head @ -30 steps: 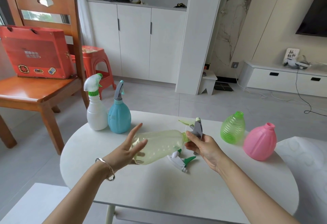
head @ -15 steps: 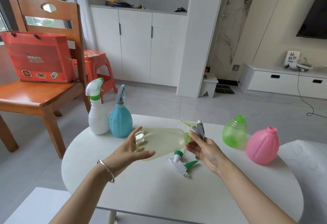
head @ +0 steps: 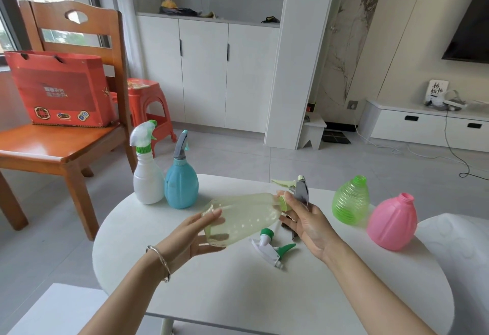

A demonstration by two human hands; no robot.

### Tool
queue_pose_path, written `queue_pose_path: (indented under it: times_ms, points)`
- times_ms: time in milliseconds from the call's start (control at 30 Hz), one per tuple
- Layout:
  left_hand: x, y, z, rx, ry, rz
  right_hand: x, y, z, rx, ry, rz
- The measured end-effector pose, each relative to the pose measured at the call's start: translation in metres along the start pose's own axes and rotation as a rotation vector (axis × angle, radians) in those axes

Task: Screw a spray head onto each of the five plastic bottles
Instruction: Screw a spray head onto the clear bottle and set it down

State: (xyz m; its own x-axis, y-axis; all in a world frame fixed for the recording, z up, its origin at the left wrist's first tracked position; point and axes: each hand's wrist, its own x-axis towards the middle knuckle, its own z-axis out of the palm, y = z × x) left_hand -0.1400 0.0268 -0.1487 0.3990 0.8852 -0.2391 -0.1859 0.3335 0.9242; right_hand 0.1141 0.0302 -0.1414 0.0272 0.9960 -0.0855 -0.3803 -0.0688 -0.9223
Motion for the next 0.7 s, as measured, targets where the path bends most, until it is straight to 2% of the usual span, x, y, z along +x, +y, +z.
queue_pose_path:
  times_ms: [133,233,400,600,700]
  points:
    - [0.003,-0.001,0.004,-0.119,0.042,-0.131,-0.003,-0.003,0.011,0.101,-0.072,-0.034]
    - [0.002,-0.003,0.006,-0.180,0.062,-0.075,-0.003,-0.003,0.018,0.101,-0.014,-0.066]
    - [-0.006,0.000,0.002,-0.185,-0.013,0.025,-0.004,-0.009,0.027,0.151,0.016,-0.113]
    - [-0.021,0.006,-0.011,0.076,-0.083,0.034,-0.004,-0.024,0.053,-0.064,0.013,-0.215]
    - [-0.029,0.005,-0.015,0.327,-0.014,0.159,0.000,-0.025,0.083,-0.170,-0.027,-0.240]
